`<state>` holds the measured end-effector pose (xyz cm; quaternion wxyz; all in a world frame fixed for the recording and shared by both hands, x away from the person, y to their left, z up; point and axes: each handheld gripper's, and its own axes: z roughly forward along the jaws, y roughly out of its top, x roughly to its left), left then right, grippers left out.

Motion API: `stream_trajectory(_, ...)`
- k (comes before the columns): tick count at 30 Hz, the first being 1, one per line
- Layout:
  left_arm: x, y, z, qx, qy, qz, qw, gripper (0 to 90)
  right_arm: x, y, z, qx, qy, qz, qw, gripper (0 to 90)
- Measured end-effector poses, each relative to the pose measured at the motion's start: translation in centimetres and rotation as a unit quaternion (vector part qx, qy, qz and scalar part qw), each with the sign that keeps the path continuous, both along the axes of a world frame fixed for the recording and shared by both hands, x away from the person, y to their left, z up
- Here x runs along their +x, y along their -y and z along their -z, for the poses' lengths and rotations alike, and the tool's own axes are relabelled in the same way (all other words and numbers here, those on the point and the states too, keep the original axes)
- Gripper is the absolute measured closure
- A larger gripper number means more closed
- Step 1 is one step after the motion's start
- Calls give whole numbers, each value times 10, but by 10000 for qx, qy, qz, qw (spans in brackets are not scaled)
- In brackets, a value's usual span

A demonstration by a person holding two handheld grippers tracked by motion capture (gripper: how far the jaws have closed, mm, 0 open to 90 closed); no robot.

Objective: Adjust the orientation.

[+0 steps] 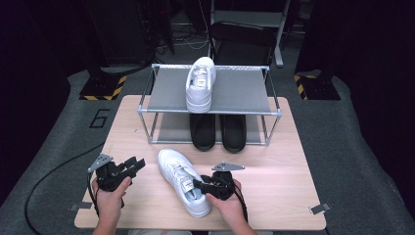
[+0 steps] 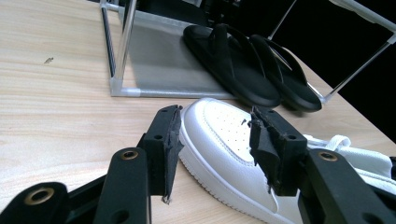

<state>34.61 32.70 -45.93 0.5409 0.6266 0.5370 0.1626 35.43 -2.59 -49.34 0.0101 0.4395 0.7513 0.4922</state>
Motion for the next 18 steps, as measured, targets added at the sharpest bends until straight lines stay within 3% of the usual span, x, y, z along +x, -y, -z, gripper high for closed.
stream_trajectory(10, 1, 0, 2, -1, -19, -19, 10000, 525, 1, 1, 1, 37, -96, 34, 9999, 614)
stream_trajectory(13, 0, -1, 3, 2, -26, -18, 10000, 525, -1, 1, 1, 40, 37, 102, 9999, 646)
stream_trajectory(14, 0, -2, 3, -12, -37, -35, 10000, 524, 0, 1, 1, -10, 191, 77, 9998, 655)
stream_trajectory(17, 0, -4, 3, 56, -40, -20, 10000, 524, -2, 0, 0, -52, 173, 88, 9998, 667)
stream_trajectory(18, 0, -3, 3, -27, -22, -71, 10000, 525, -1, 0, 0, -57, 167, 65, 9998, 669)
